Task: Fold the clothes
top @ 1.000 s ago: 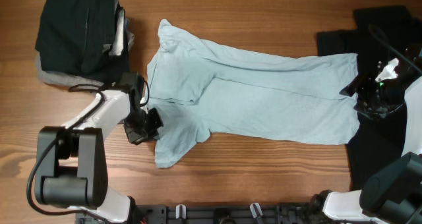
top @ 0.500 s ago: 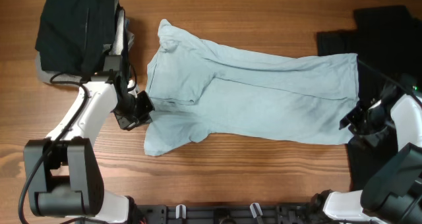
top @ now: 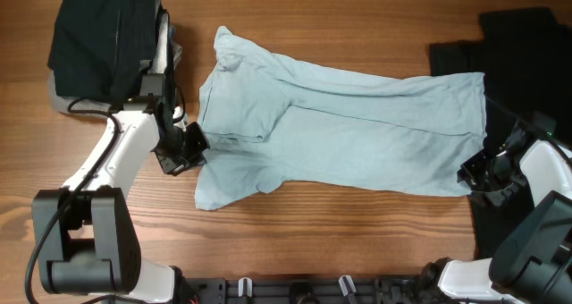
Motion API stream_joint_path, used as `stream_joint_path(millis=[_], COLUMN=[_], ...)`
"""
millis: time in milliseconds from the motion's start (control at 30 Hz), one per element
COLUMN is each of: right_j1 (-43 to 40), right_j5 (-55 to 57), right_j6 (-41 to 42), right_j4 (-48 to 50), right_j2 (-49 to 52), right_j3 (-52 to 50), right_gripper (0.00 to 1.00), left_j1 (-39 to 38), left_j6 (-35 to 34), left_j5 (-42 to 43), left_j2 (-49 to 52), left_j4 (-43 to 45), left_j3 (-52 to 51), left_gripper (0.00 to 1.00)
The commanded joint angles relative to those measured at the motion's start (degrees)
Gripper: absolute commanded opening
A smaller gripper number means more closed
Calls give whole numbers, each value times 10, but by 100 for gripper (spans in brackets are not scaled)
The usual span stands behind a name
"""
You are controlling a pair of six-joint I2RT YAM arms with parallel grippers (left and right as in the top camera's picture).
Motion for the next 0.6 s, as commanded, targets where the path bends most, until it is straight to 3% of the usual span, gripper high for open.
stream_joint_path(millis=[0, 67, 100, 233, 367, 467, 567], right_j1=[-1, -1, -1, -1, -1, -1, -1], right_j5=[21, 30, 30, 30, 30, 29, 21], right_j6=[11, 8, 9, 39, 40, 37, -6], right_j4=[19, 13, 9, 13, 13, 12, -8], right_j2=[0, 0, 0, 0, 0, 0, -1], right_j3=[-3, -3, -3, -3, -3, -3, 15], right_gripper=[42, 52, 52, 35, 28, 6, 4], left_j1=[2, 2, 2, 2, 2, 2, 2], left_j6=[5, 5, 5, 5, 5, 5, 5], left_j5=[3, 3, 3, 3, 3, 3, 3], left_j2=[-14, -14, -14, -14, -14, -14, -16], left_j4=[8, 9, 10, 16, 27, 28, 16], left_j3=[10, 12, 13, 13, 13, 20, 40], left_gripper=[4, 4, 4, 4, 4, 4, 4])
